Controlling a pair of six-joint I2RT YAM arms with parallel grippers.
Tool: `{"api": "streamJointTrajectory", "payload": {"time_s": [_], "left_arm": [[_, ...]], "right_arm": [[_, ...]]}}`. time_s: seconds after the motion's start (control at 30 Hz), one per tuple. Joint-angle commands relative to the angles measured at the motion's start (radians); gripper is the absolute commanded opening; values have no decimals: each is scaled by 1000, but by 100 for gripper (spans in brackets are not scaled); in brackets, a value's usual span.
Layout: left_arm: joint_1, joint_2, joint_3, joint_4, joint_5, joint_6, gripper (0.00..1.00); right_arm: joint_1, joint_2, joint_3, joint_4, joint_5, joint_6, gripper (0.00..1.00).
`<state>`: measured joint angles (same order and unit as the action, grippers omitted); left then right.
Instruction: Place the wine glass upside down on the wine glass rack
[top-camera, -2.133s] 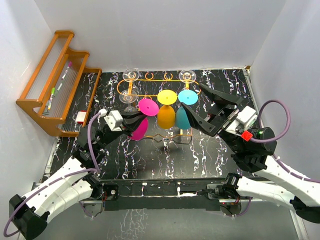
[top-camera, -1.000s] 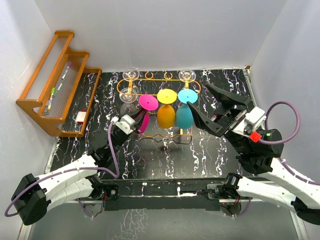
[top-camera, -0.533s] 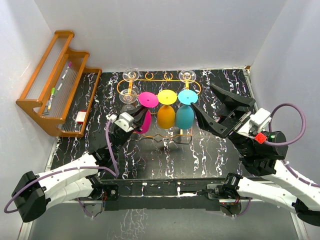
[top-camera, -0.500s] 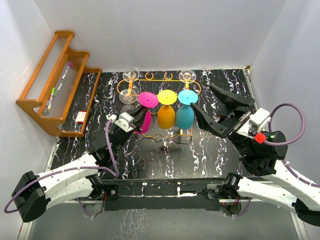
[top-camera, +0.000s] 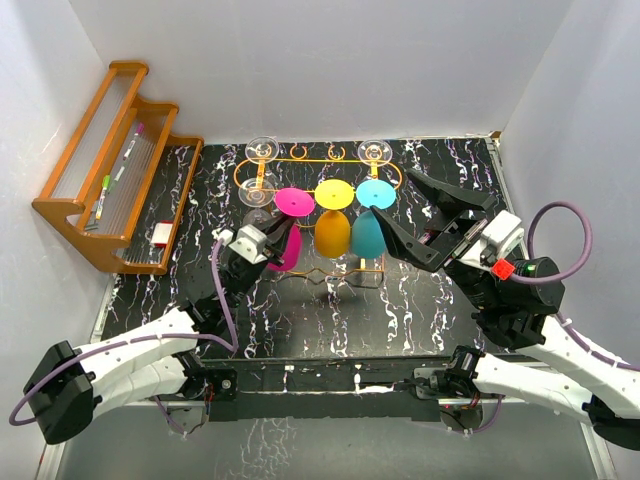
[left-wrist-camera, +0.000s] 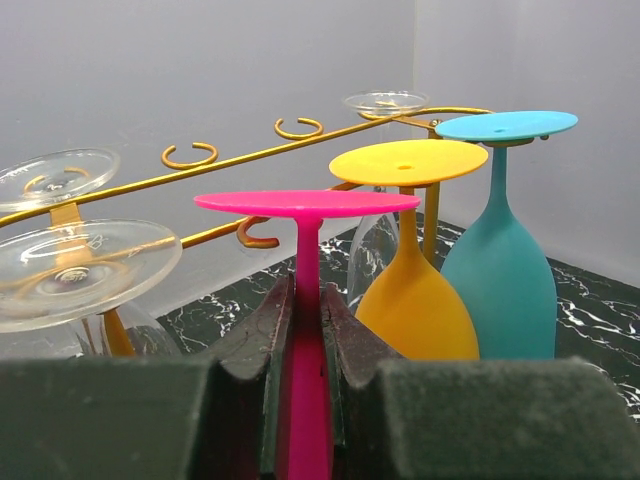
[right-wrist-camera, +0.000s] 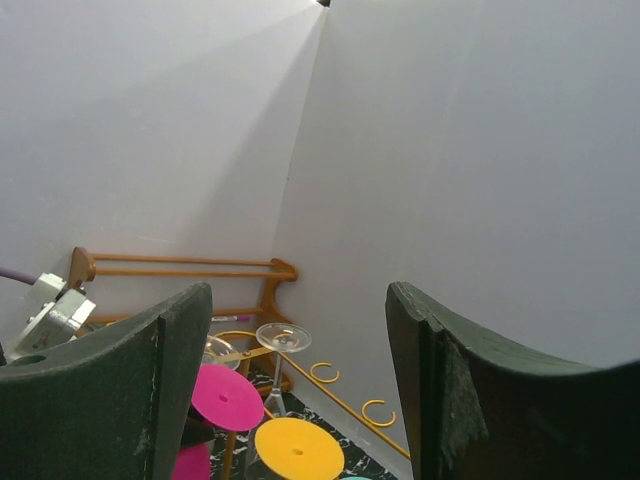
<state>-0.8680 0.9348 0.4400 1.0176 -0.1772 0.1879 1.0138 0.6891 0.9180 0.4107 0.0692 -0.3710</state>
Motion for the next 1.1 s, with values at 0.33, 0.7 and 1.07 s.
{"api": "streamJointTrajectory", "payload": {"time_s": [0.33,0.7,1.07], "left_arm": [[-5,47,26,71,-45,-36,0],[-6,68,69,66,-83,-35,0],[-5,104,102,42,-92,-75,0]], "right_arm": [[5,-32,46,-50,20,-24,73],[5,-49,63,-86,14,-31,72],[5,-52,70,-104,12,-26,72]]}}
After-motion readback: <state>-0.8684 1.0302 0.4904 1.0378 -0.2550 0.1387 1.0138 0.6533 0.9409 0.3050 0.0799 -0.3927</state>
